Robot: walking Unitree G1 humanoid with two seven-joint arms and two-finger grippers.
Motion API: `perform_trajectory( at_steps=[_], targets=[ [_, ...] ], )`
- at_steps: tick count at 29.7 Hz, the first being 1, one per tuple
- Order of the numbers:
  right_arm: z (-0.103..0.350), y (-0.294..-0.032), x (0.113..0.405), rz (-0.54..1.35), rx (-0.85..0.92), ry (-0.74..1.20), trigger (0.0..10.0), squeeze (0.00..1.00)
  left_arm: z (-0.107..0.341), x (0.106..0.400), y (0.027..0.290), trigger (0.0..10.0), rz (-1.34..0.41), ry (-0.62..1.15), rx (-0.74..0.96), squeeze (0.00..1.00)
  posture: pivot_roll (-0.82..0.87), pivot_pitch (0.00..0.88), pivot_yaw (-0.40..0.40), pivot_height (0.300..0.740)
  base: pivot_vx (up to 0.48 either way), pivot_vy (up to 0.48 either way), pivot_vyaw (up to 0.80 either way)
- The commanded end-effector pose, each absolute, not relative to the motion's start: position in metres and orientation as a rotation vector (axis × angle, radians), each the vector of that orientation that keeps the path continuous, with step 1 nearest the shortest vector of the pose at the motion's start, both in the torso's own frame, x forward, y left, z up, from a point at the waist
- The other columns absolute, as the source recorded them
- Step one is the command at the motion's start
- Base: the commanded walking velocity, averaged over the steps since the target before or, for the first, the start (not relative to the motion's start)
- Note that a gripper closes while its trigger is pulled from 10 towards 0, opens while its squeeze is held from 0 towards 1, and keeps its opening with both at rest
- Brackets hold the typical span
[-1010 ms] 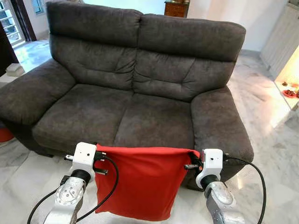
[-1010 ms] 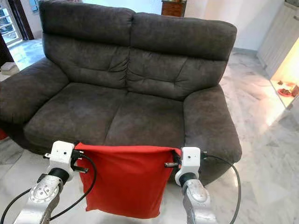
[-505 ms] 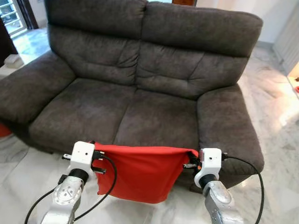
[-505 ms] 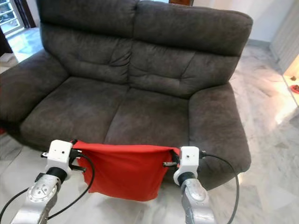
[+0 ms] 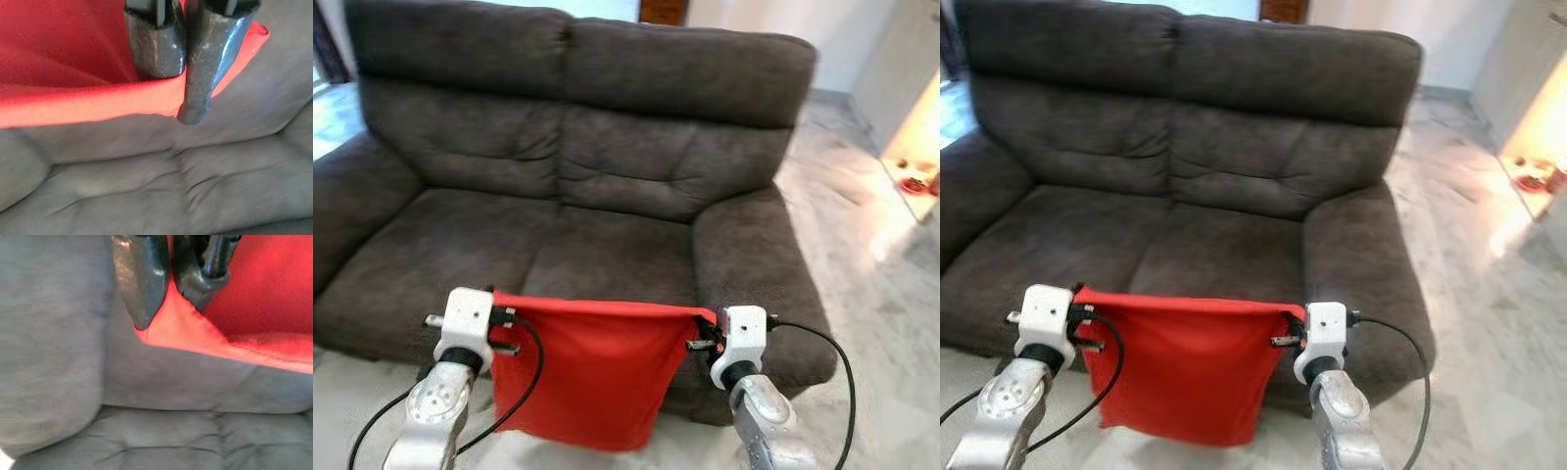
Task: Move the pillow to the sofa from floor
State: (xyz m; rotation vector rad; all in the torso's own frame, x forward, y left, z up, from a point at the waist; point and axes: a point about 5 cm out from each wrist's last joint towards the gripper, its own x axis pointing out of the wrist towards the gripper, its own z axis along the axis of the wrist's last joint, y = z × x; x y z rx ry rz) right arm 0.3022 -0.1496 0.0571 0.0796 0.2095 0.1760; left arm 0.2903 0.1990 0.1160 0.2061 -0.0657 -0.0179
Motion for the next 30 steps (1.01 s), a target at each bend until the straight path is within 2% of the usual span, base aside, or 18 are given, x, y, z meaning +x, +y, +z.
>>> perform_trajectory(
  at_steps=[1, 4, 8, 12, 17, 21, 27, 30],
  targets=[
    [0.083, -0.150, 0.313, 0.158, 0.105, 0.092, 10.0, 0.00, 0.143, 0.292, 0.215, 10.0, 0.045, -0.169, 0.221, 0.00, 0.15, 0.078, -0.046, 0.740, 0.330, 0.000, 0.00],
    [0.090, -0.149, 0.316, 0.158, 0.103, 0.066, 10.0, 0.00, 0.152, 0.293, 0.218, 10.0, 0.049, -0.194, 0.240, 0.00, 0.15, 0.079, -0.046, 0.740, 0.330, 0.000, 0.00],
    [0.146, -0.132, 0.325, 0.291, 0.095, -0.151, 10.0, 0.00, 0.198, 0.297, 0.229, 10.0, 0.084, -0.324, 0.293, 0.00, 0.15, 0.083, -0.044, 0.740, 0.335, 0.000, 0.00],
    [0.175, -0.122, 0.326, 0.365, 0.102, -0.262, 10.0, 0.00, 0.218, 0.299, 0.235, 10.0, 0.110, -0.374, 0.306, 0.00, 0.15, 0.082, -0.044, 0.740, 0.342, 0.000, 0.00],
    [0.235, -0.117, 0.337, 0.367, 0.134, -0.441, 10.0, 0.00, 0.261, 0.302, 0.247, 10.0, 0.140, -0.481, 0.333, 0.00, 0.15, 0.079, -0.041, 0.740, 0.348, 0.000, 0.00],
    [0.262, -0.109, 0.338, 0.411, 0.138, -0.514, 10.0, 0.00, 0.284, 0.300, 0.252, 10.0, 0.166, -0.531, 0.339, 0.00, 0.15, 0.077, -0.040, 0.740, 0.356, 0.000, 0.00],
    [0.263, -0.099, 0.341, 0.453, 0.128, -0.502, 10.0, 0.00, 0.290, 0.299, 0.253, 10.0, 0.166, -0.539, 0.338, 0.00, 0.16, 0.074, -0.046, 0.740, 0.356, 0.000, 0.00],
    [0.241, -0.102, 0.349, 0.395, 0.101, -0.382, 10.0, 0.00, 0.282, 0.300, 0.255, 10.0, 0.169, -0.506, 0.332, 0.00, 0.16, 0.073, -0.050, 0.740, 0.364, 0.000, 0.00]
  ],
)
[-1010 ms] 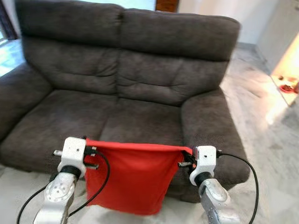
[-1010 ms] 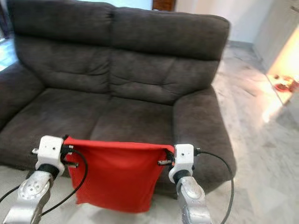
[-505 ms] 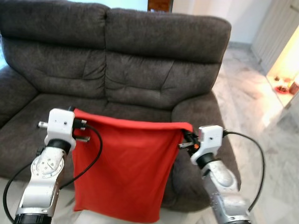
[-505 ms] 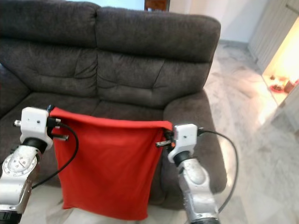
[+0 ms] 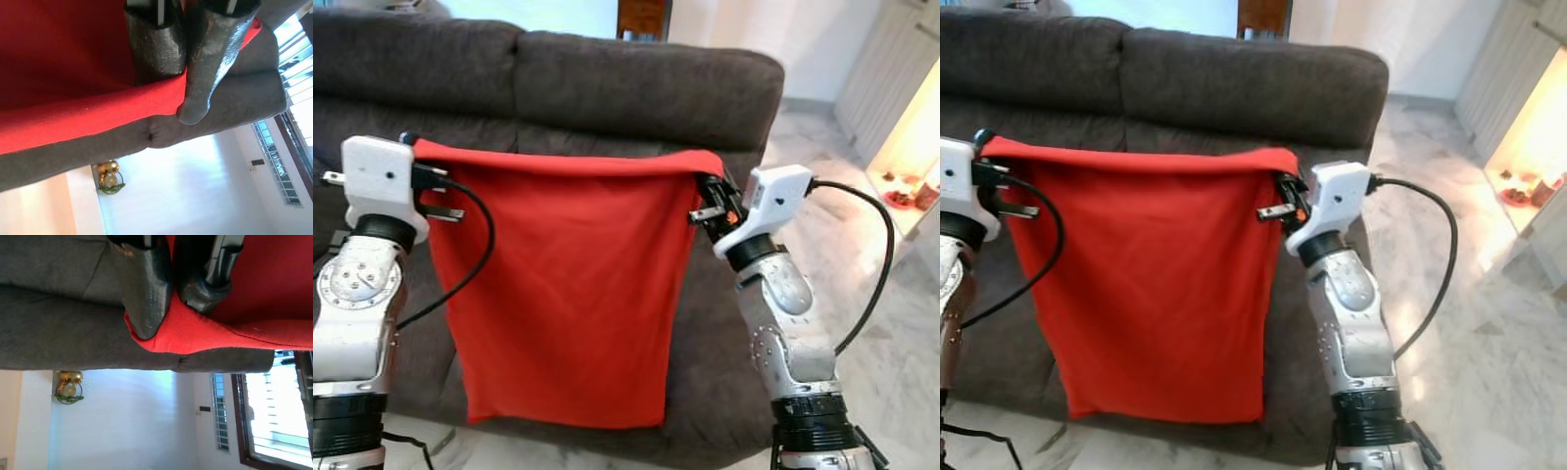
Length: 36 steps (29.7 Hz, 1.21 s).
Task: Move the pillow to the sofa from floor
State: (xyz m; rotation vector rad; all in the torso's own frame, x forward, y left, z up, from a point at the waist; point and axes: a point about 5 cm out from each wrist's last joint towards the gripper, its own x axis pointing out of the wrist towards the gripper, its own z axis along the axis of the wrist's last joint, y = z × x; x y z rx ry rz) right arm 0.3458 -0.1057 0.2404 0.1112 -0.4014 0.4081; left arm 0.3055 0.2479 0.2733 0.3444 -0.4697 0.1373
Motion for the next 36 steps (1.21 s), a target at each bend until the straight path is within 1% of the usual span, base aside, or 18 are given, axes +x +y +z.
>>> perform_trajectory(
  at_steps=[1, 5, 10, 14, 19, 21, 29, 36],
  targets=[
    [0.238, -0.104, 0.351, 0.381, 0.106, -0.365, 10.0, 0.00, 0.281, 0.299, 0.255, 10.0, 0.168, -0.500, 0.330, 0.00, 0.16, 0.073, -0.050, 0.740, 0.368, 0.000, 0.00],
    [0.217, -0.115, 0.357, 0.293, 0.121, -0.261, 10.0, 0.00, 0.276, 0.300, 0.257, 10.0, 0.169, -0.465, 0.342, 0.00, 0.16, 0.072, -0.053, 0.740, 0.368, 0.000, 0.00],
    [0.196, -0.116, 0.358, 0.291, 0.162, -0.162, 10.0, 0.00, 0.267, 0.302, 0.264, 10.0, 0.196, -0.397, 0.347, 0.00, 0.17, 0.072, -0.053, 0.740, 0.359, 0.000, 0.00],
    [0.175, -0.119, 0.361, 0.224, 0.135, -0.065, 10.0, 0.00, 0.249, 0.304, 0.263, 10.0, 0.159, -0.308, 0.329, 0.00, 0.17, 0.071, -0.051, 0.740, 0.000, 0.000, 0.00],
    [0.166, -0.124, 0.361, 0.189, 0.128, -0.023, 10.0, 0.00, 0.237, 0.305, 0.262, 10.0, 0.143, -0.235, 0.355, 0.00, 0.17, 0.070, -0.050, 0.740, 0.000, 0.000, 0.00],
    [0.155, -0.128, 0.361, 0.158, 0.115, 0.021, 10.0, 0.00, 0.221, 0.307, 0.259, 10.0, 0.098, -0.142, 0.412, 0.00, 0.17, 0.069, -0.050, 0.740, 0.000, 0.000, 0.00],
    [0.152, -0.132, 0.362, 0.134, 0.120, 0.025, 10.0, 0.00, 0.209, 0.307, 0.257, 10.0, 0.077, -0.069, 0.442, 0.00, 0.17, 0.066, -0.050, 0.740, 0.000, 0.000, 0.00],
    [0.149, -0.133, 0.361, 0.129, 0.117, 0.032, 10.0, 0.00, 0.206, 0.306, 0.253, 10.0, 0.055, -0.054, 0.450, 0.00, 0.16, 0.074, -0.052, 0.740, 0.000, 0.000, 0.00]
  ],
)
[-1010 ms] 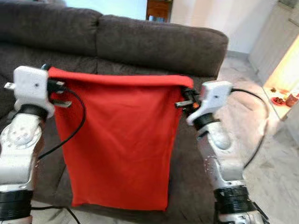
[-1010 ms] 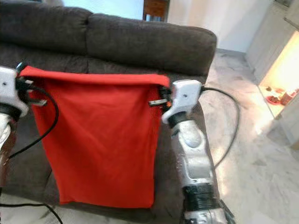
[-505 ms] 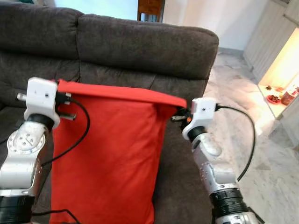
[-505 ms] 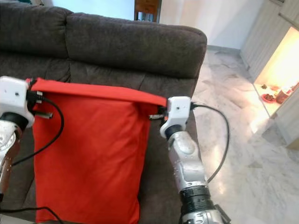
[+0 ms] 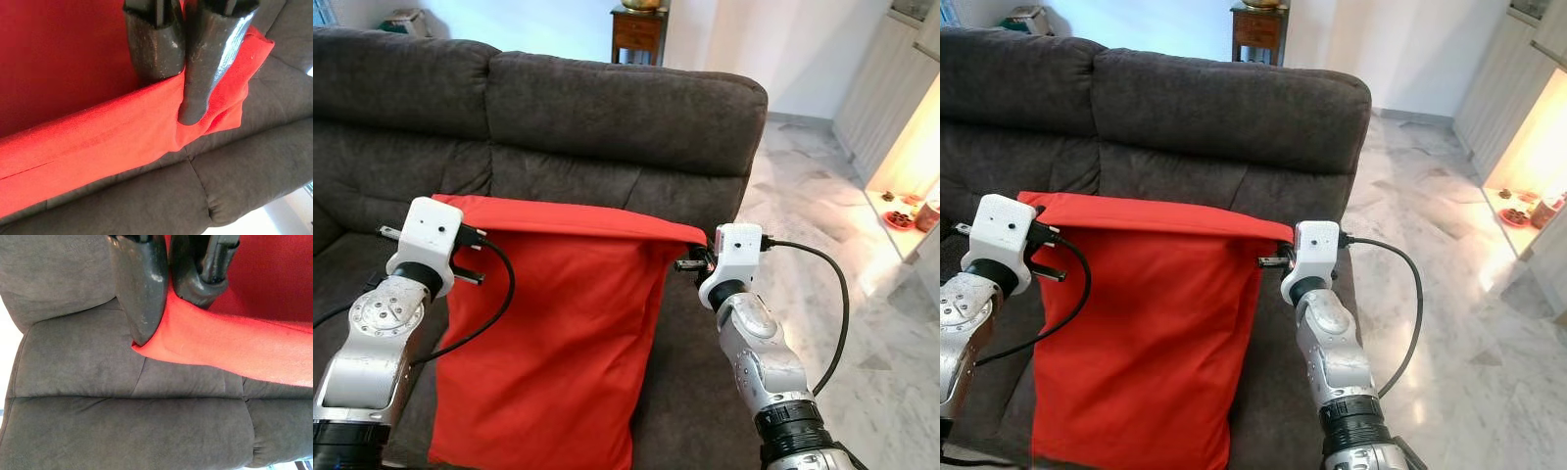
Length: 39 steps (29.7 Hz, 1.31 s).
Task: Move the pillow to the sofa from floor
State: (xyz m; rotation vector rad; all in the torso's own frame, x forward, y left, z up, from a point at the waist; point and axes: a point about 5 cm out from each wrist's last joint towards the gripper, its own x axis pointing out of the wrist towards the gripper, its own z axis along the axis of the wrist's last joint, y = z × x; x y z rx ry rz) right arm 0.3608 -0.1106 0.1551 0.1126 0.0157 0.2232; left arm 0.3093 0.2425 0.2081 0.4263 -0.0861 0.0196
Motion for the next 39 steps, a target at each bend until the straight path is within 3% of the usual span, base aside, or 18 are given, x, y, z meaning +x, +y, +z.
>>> perform_trajectory(
  at_steps=[1, 9, 10, 11, 12, 14, 15, 27, 28, 31, 32, 39],
  targets=[
    [0.149, -0.133, 0.361, 0.129, 0.117, 0.032, 10.0, 0.00, 0.206, 0.306, 0.252, 10.0, 0.052, -0.055, 0.451, 0.00, 0.16, 0.078, -0.053, 0.740, 0.000, 0.000, 0.00],
    [0.150, -0.134, 0.361, 0.127, 0.117, 0.032, 10.0, 0.00, 0.208, 0.306, 0.256, 10.0, 0.067, -0.059, 0.455, 0.00, 0.16, 0.083, -0.056, 0.740, 0.000, 0.000, 0.00],
    [0.150, -0.134, 0.361, 0.128, 0.117, 0.032, 10.0, 0.00, 0.208, 0.306, 0.255, 10.0, 0.063, -0.060, 0.455, 0.10, 0.16, 0.083, -0.056, 0.740, 0.000, 0.000, 0.00],
    [0.150, -0.134, 0.361, 0.130, 0.117, 0.033, 10.0, 0.00, 0.208, 0.305, 0.255, 10.0, 0.062, -0.061, 0.455, 0.63, 0.16, 0.084, -0.057, 0.740, 0.000, 0.000, 0.00],
    [0.149, -0.133, 0.361, 0.132, 0.118, 0.035, 10.0, 0.49, 0.208, 0.305, 0.254, 10.0, 0.059, -0.063, 0.450, 1.00, 0.17, 0.085, -0.057, 0.740, 0.000, 0.000, 0.00],
    [0.149, -0.133, 0.361, 0.132, 0.118, 0.036, 10.0, 0.49, 0.208, 0.305, 0.254, 10.0, 0.059, -0.063, 0.448, 1.00, 0.17, 0.086, -0.058, 0.740, 0.000, 0.000, 0.00],
    [0.149, -0.133, 0.361, 0.131, 0.124, 0.035, 10.0, 1.00, 0.208, 0.305, 0.254, 10.0, 0.060, -0.064, 0.447, 1.00, 0.17, 0.086, -0.058, 0.740, 0.000, 0.000, 0.00],
    [0.150, -0.135, 0.361, 0.114, 0.116, 0.027, 10.0, 1.00, 0.209, 0.303, 0.256, 10.0, 0.074, -0.074, 0.450, 1.00, 0.17, 0.088, -0.060, 0.740, 0.000, 0.000, 0.00],
    [0.146, -0.140, 0.361, 0.093, 0.117, 0.037, 10.0, 0.00, 0.205, 0.303, 0.256, 10.0, 0.079, -0.057, 0.447, 1.00, 0.17, 0.089, -0.060, 0.740, 0.000, 0.000, 0.00],
    [0.137, -0.150, 0.361, 0.055, 0.109, 0.061, 10.0, 0.00, 0.191, 0.302, 0.257, 10.0, 0.061, -0.011, 0.413, 0.91, 0.17, 0.088, -0.058, 0.740, 0.000, 0.000, 0.00],
    [0.133, -0.153, 0.360, 0.047, 0.101, 0.071, 10.0, 0.00, 0.184, 0.302, 0.259, 10.0, 0.061, 0.009, 0.400, 0.00, 0.17, 0.085, -0.057, 0.740, 0.000, 0.000, 0.00],
    [0.074, -0.200, 0.340, -0.077, 0.030, 0.267, 10.0, 0.00, 0.092, 0.277, 0.282, 10.0, 0.096, 0.300, 0.333, 0.00, 0.16, 0.080, -0.045, 0.740, 0.000, 0.000, 0.00]
  ],
)
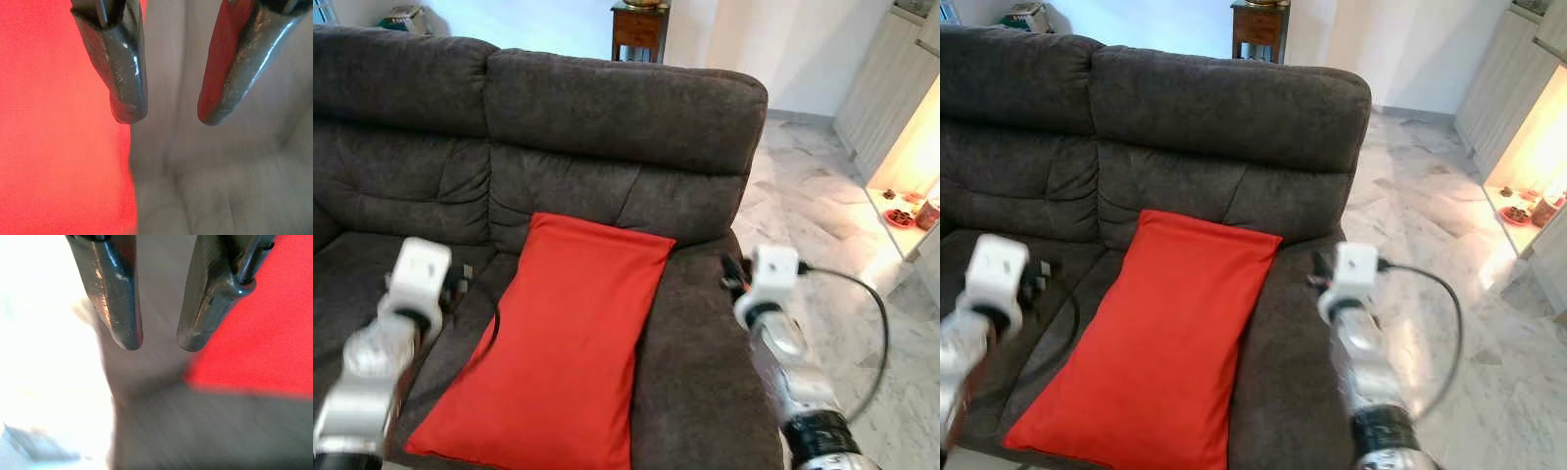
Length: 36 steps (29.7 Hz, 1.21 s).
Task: Move the pillow to the sofa from floor
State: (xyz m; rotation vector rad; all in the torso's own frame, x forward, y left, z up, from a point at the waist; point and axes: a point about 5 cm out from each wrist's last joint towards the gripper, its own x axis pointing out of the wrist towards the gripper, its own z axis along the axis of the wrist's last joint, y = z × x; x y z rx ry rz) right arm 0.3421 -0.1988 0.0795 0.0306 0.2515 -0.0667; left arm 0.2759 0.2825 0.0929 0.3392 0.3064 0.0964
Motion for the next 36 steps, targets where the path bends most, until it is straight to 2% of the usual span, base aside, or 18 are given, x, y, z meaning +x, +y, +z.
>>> perform_trajectory(
  at_steps=[1, 2, 3, 8, 11, 12, 15, 18, 23, 26, 31, 36],
  targets=[
    [0.066, -0.209, 0.334, -0.107, 0.021, 0.299, 10.0, 0.00, 0.079, 0.270, 0.286, 10.0, 0.124, 0.341, 0.294, 0.00, 0.16, 0.081, -0.044, 0.740, 0.000, 0.000, 0.00],
    [0.049, -0.230, 0.320, -0.176, -0.007, 0.365, 10.0, 0.00, 0.056, 0.255, 0.292, 10.0, 0.169, 0.422, 0.258, 0.00, 0.17, 0.079, -0.042, 0.740, 0.000, 0.000, 0.00],
    [0.049, -0.230, 0.320, -0.176, -0.007, 0.365, 10.0, 0.00, 0.056, 0.255, 0.292, 10.0, 0.169, 0.422, 0.258, 0.00, 0.17, 0.079, -0.042, 0.740, 0.000, 0.000, 0.00],
    [0.009, -0.282, 0.271, -0.360, -0.140, 0.557, 10.0, 0.00, 0.011, 0.216, 0.297, 10.0, 0.213, 0.578, 0.255, 0.00, 0.17, 0.073, -0.034, 0.740, 0.000, 0.000, 0.00],
    [-0.010, -0.304, 0.238, -0.478, -0.111, 0.643, 10.0, 0.00, -0.009, 0.196, 0.297, 10.0, 0.208, 0.643, 0.275, 0.00, 0.17, 0.070, -0.030, 0.740, 0.000, 0.000, 0.00],
    [-0.010, -0.304, 0.238, -0.478, -0.111, 0.643, 10.0, 0.00, -0.009, 0.196, 0.297, 10.0, 0.208, 0.643, 0.275, 0.00, 0.17, 0.070, -0.030, 0.740, 0.000, 0.000, 0.00],
    [-0.031, -0.306, 0.210, -0.501, -0.089, 0.753, 10.0, 0.00, -0.034, 0.174, 0.291, 10.0, 0.173, 0.732, 0.285, 0.00, 0.16, 0.054, -0.016, 0.740, 0.000, 0.000, 0.00],
    [-0.043, -0.302, 0.195, -0.492, -0.086, 0.818, 10.0, 0.00, -0.044, 0.165, 0.288, 10.0, 0.150, 0.769, 0.288, 0.00, 0.16, 0.035, -0.014, 0.740, 0.000, 0.000, 0.00],
    [-0.076, -0.285, 0.144, -0.477, -0.039, 1.015, 10.0, 0.00, -0.064, 0.139, 0.290, 10.0, 0.166, 0.891, 0.304, 0.00, 0.16, 0.002, -0.013, 0.740, 0.000, 0.000, 0.00],
    [-0.086, -0.276, 0.128, -0.459, -0.018, 1.069, 10.0, 0.00, -0.072, 0.125, 0.288, 10.0, 0.176, 0.940, 0.294, 0.00, 0.16, 0.000, -0.016, 0.740, 0.000, 0.000, 0.00],
    [-0.090, -0.271, 0.120, -0.463, 0.008, 1.087, 10.0, 0.00, -0.077, 0.121, 0.286, 10.0, 0.191, 0.965, 0.276, 0.00, 0.15, 0.000, -0.016, 0.740, 0.000, 0.000, 0.00],
    [-0.091, -0.271, 0.118, -0.464, 0.010, 1.102, 10.0, 0.00, -0.077, 0.135, 0.279, 10.0, 0.154, 0.971, 0.278, 0.00, 0.14, 0.000, -0.016, 0.740, 0.000, 0.000, 0.00]
  ],
)
